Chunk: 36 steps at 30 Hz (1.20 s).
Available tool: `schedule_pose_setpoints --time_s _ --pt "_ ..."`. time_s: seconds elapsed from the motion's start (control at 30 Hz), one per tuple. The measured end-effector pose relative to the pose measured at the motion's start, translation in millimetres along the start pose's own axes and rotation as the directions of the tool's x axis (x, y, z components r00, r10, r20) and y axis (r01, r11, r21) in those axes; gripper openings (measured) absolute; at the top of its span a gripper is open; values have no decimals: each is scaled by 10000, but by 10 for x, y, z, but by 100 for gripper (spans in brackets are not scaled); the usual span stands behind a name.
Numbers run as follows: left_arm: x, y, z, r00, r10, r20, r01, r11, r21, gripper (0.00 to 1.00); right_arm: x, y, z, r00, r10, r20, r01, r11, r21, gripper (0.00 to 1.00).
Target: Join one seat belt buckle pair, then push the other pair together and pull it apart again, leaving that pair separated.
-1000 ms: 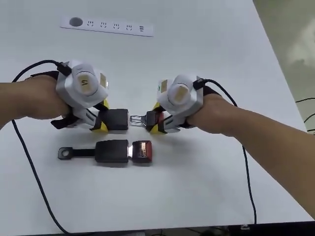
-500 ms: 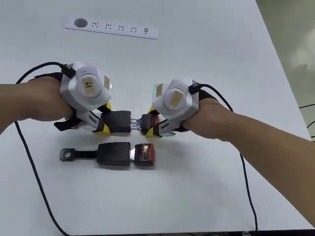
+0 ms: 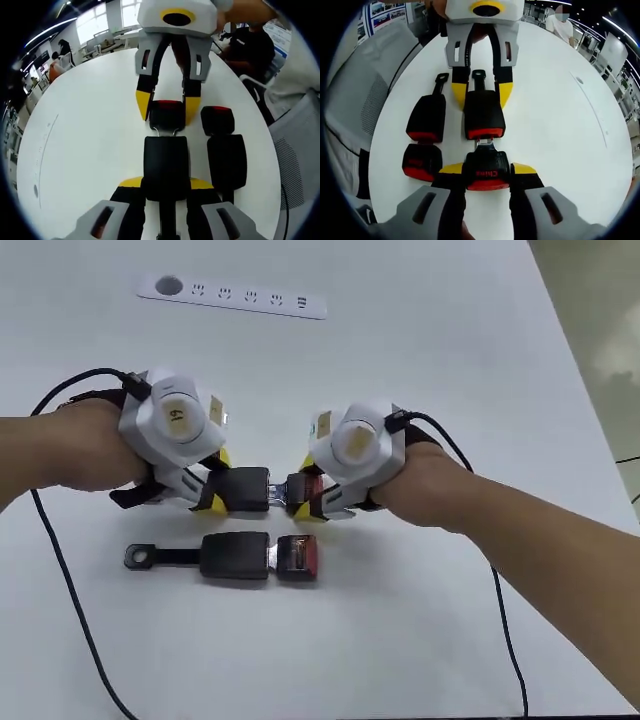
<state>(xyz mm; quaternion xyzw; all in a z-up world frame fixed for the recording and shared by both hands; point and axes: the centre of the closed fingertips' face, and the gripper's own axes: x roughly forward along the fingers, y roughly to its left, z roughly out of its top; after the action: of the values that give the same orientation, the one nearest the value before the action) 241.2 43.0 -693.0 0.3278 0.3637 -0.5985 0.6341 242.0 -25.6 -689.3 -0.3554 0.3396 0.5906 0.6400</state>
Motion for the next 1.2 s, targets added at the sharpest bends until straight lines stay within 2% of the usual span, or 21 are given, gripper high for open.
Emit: schedule_pose_setpoints --time_s 0.17,0.23,0.33,0.5,0.57,0.63,0.97,1.2 --pt "-3 10 0 10000 -40 -62 41 10000 70 31 27 11 63 9999 112 82 -111 9999 -117 31" --pt "-4 8 0 10000 -34 -67 34 10000 80 31 95 -14 77 9999 132 46 -131 9997 -202 30" --pt "-7 12 -1 10000 -27 -18 27 10000 66 31 43 8 97 9999 151 64 -150 9998 -162 30" --pt "-13 12 4 10000 -32 79 32 10000 -43 31 89 -15 84 9999 128 60 -126 9997 -228 30" --pt "-10 14 1 10000 -23 48 24 10000 -26 31 41 12 117 9999 110 37 -109 9996 -250 30" --pt "-11 9 6 10000 -27 17 27 10000 -17 31 82 -13 90 9999 108 22 -107 9997 -241 31" --pt "-21 -12 21 9999 -49 122 50 10000 -84 31 23 31 125 9999 143 -25 -143 9994 -309 31" --pt "-19 -1 9 10000 -78 1 78 10000 -48 31 3 20 36 9999 119 -120 -122 9996 -258 31"
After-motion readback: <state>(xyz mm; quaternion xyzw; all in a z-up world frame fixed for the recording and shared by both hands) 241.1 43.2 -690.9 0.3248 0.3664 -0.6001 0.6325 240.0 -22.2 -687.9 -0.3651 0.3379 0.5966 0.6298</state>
